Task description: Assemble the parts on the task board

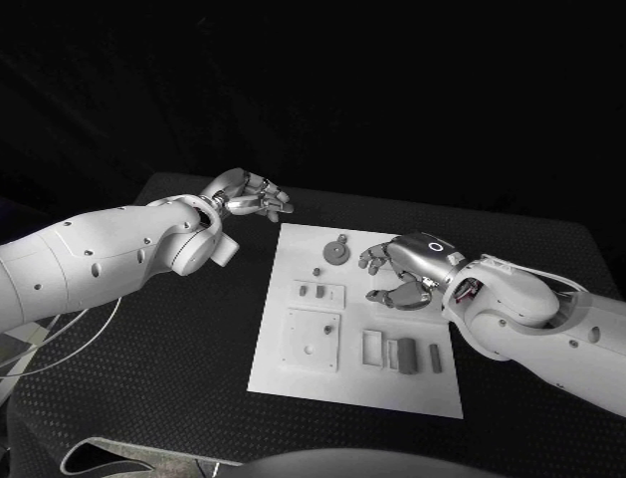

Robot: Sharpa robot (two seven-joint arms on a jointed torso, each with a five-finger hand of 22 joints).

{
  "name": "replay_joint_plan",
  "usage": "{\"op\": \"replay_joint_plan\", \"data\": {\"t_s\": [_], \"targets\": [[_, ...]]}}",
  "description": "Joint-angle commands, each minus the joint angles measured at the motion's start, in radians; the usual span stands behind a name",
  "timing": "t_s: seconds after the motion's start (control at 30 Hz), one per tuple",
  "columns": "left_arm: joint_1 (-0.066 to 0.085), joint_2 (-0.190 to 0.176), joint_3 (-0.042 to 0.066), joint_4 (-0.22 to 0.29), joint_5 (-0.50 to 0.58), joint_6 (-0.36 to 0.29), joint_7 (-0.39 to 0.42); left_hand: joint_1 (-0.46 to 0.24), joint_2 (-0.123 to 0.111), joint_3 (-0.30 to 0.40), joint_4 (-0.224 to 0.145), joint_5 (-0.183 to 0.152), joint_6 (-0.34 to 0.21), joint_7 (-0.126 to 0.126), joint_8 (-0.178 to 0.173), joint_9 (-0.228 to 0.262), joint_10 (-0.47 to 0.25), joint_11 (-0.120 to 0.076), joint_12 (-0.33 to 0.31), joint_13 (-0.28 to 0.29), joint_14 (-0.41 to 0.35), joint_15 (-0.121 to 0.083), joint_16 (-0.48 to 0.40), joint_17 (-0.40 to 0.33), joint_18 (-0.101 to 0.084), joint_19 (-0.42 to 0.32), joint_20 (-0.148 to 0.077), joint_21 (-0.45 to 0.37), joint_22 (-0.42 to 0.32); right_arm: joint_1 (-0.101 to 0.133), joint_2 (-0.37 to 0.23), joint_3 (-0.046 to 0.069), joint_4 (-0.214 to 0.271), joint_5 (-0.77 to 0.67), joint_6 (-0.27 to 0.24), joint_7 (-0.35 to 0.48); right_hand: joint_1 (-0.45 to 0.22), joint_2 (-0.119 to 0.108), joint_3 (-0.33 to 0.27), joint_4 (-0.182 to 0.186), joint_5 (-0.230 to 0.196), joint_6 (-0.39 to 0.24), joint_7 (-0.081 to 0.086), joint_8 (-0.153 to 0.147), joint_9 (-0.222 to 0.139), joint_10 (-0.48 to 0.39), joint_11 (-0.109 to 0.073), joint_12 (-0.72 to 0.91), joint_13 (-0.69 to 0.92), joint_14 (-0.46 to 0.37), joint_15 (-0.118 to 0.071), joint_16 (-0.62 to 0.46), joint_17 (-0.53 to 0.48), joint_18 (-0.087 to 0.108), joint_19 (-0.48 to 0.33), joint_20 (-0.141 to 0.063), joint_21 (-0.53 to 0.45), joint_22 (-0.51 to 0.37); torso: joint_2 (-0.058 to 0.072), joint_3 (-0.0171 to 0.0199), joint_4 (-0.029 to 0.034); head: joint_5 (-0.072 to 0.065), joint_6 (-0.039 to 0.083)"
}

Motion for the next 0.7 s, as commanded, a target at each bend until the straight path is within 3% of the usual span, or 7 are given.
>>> {"op": "replay_joint_plan", "data": {"t_s": [0.03,0.17,0.27,0.4,0.5,0.7], "targets": [[0.002,0.002,0.001,0.000,-0.002,0.006,0.009,0.004,0.002,0.000,0.000,0.002,-0.003,-0.001,0.002,-0.001,-0.004,-0.002,0.000,-0.001,0.008,0.001,-0.006,0.001,-0.006,0.002,0.001,0.005,-0.002,0.020,-0.016,-0.001,0.028,-0.088,0.193,-0.069,-0.001,-0.038,0.011,0.028,0.006,-0.060,-0.045,-0.026,-0.009,-0.114,0.076,-0.002,-0.025,-0.020,0.024,-0.013,-0.007,0.069,-0.018,0.006,-0.019,-0.003,0.001,-0.0004,0.0013,-0.009,0.004],[0.002,0.004,0.000,-0.002,-0.001,0.007,0.009,0.003,0.001,0.000,0.000,0.002,-0.003,-0.001,0.002,-0.001,-0.004,-0.002,0.000,-0.001,0.008,0.001,-0.006,0.002,-0.006,0.002,0.001,0.005,-0.002,0.051,-0.035,0.000,0.055,-0.101,0.292,-0.086,0.001,-0.060,0.005,0.046,0.006,-0.114,-0.081,-0.043,-0.011,-0.244,0.102,-0.005,-0.070,-0.047,0.051,-0.022,-0.015,0.067,-0.037,0.018,-0.043,-0.013,0.000,0.0002,0.0025,-0.012,0.002],[0.002,0.005,0.000,-0.004,-0.001,0.007,0.009,0.003,0.002,0.000,0.000,0.002,-0.003,-0.001,0.002,-0.001,-0.004,-0.002,0.000,-0.001,0.008,0.001,-0.007,0.002,-0.006,0.002,0.001,0.005,-0.002,0.066,-0.037,0.000,0.053,-0.106,0.345,-0.089,0.003,-0.061,-0.001,0.054,0.006,-0.121,-0.086,-0.039,-0.007,-0.278,0.107,0.001,-0.085,-0.051,0.055,-0.018,-0.016,0.070,-0.038,0.022,-0.047,-0.014,0.000,-0.0005,0.0034,-0.013,0.002],[0.002,0.007,0.000,-0.004,-0.001,0.008,0.010,0.003,0.002,0.000,0.000,0.002,-0.002,-0.001,0.003,-0.001,-0.004,-0.002,0.000,-0.001,0.008,0.001,-0.007,0.002,-0.006,0.002,0.001,0.005,-0.002,0.068,-0.036,-0.001,0.033,-0.132,0.344,-0.079,0.008,-0.060,-0.001,0.058,0.006,-0.124,-0.087,-0.037,-0.004,-0.280,0.104,0.005,-0.088,-0.052,0.052,-0.016,-0.018,0.070,-0.038,0.023,-0.049,-0.014,-0.001,-0.0026,0.0042,-0.012,-0.001],[0.002,0.007,0.000,-0.005,-0.001,0.007,0.009,0.003,0.002,0.000,0.000,0.002,-0.002,-0.002,0.003,-0.001,-0.004,-0.002,0.001,-0.001,0.009,0.001,-0.007,0.003,-0.006,0.002,0.001,0.005,-0.002,0.070,-0.032,-0.006,0.002,-0.150,0.322,-0.048,0.023,-0.059,0.003,0.058,0.006,-0.122,-0.084,-0.030,0.001,-0.273,0.098,0.010,-0.091,-0.051,0.046,-0.013,-0.020,0.070,-0.036,0.022,-0.050,-0.014,0.000,-0.0016,0.0043,-0.012,-0.004],[0.002,0.009,0.000,-0.004,-0.001,0.006,0.012,0.003,0.002,0.000,0.000,0.002,-0.001,-0.002,0.003,-0.001,-0.004,-0.002,0.001,-0.001,0.009,0.001,-0.008,0.003,-0.006,0.002,0.001,0.005,-0.002,0.076,-0.014,-0.041,-0.066,-0.150,0.292,0.000,0.057,-0.046,0.003,0.057,0.006,-0.100,-0.065,-0.003,0.017,-0.195,0.049,0.048,-0.086,-0.026,0.000,-0.010,-0.032,0.070,-0.020,0.015,-0.045,-0.007,0.000,-0.0029,0.0045,-0.013,-0.008]]}}
